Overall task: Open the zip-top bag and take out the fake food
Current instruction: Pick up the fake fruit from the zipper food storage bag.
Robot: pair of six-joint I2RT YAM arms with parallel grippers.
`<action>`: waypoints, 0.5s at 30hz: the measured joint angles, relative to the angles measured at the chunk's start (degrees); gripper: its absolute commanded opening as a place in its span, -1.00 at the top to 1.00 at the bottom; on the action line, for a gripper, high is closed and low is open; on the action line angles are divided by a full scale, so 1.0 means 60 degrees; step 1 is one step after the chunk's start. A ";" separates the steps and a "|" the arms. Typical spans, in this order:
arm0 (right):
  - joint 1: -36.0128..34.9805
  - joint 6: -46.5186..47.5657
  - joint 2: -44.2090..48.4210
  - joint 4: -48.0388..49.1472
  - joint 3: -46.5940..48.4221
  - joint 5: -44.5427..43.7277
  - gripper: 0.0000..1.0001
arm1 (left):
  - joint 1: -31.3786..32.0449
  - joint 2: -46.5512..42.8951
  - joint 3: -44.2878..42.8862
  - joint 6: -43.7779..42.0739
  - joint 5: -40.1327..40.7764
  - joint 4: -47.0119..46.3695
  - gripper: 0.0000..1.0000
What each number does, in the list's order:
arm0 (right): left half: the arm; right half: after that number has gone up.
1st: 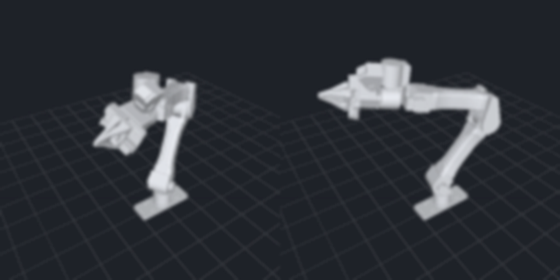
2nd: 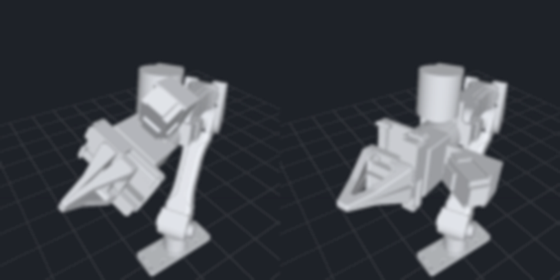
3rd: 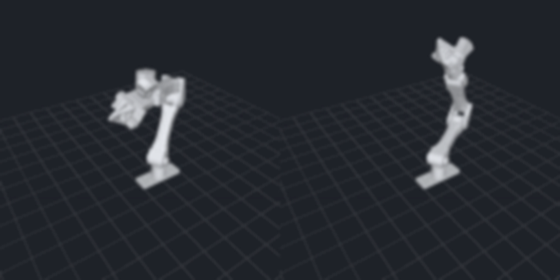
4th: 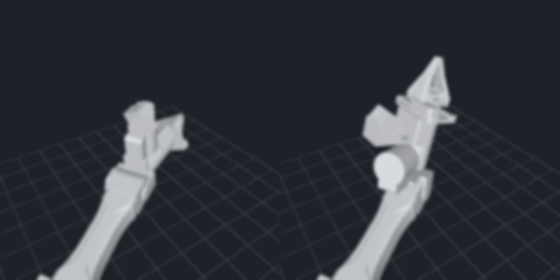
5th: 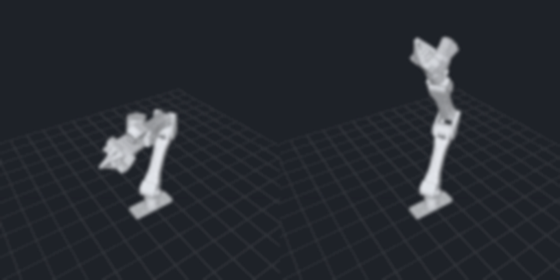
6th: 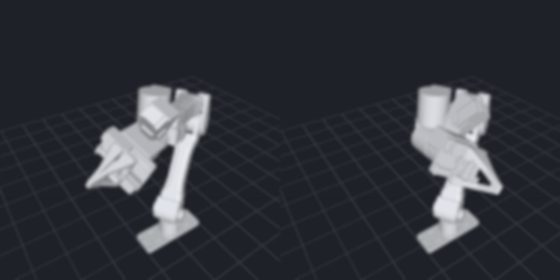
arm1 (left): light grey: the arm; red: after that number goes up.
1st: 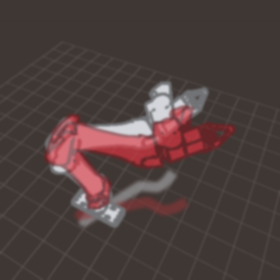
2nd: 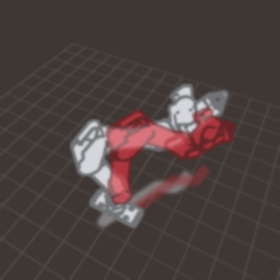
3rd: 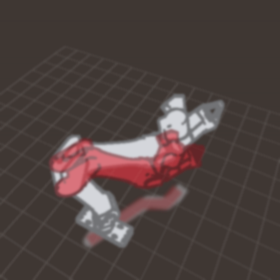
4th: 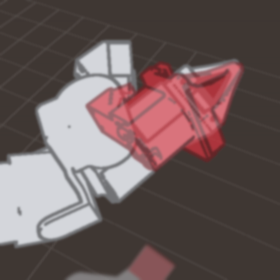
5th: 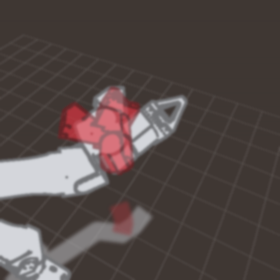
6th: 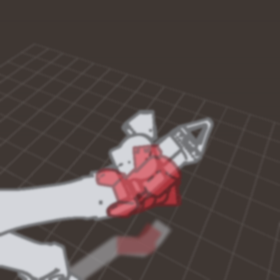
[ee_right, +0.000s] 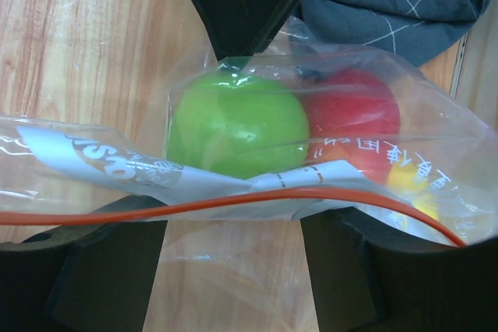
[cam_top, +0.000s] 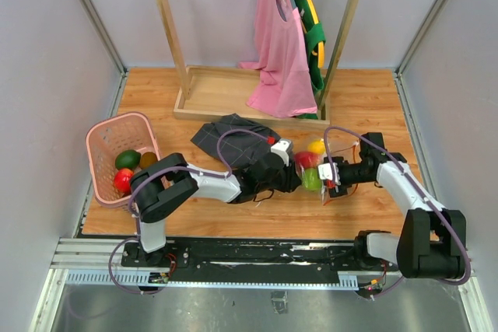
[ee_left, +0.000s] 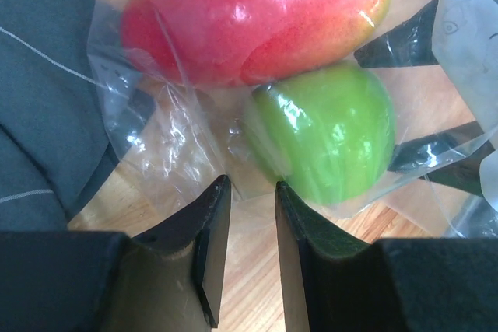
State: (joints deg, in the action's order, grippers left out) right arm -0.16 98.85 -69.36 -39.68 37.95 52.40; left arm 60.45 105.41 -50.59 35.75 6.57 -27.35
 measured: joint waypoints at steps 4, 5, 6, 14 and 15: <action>-0.0248 0.0178 -0.0106 0.0106 0.0000 -0.0113 -0.44 | -0.0004 0.0200 -0.0164 -0.0113 -0.0044 0.0004 0.34; -0.0262 0.0211 -0.0131 0.0138 0.0000 -0.0160 -0.46 | -0.0011 0.0248 -0.0197 -0.0146 -0.0051 0.0004 0.34; -0.0270 0.0240 -0.0160 0.0178 0.0000 -0.0204 -0.48 | -0.0022 0.0280 -0.0222 -0.0157 -0.0069 0.0004 0.34; -0.0678 0.0277 -0.0576 0.0648 0.0000 -0.0681 -0.65 | -0.0073 0.0525 -0.0459 -0.0226 -0.0251 0.0047 0.34; -0.0725 0.0248 -0.0634 0.0674 0.0000 -0.0721 -0.68 | -0.0087 0.0554 -0.0488 -0.0233 -0.0277 0.0036 0.35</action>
State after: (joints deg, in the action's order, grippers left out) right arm -4.51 100.33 -73.17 -35.64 37.95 48.07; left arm 59.92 108.73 -53.52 34.35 4.91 -27.14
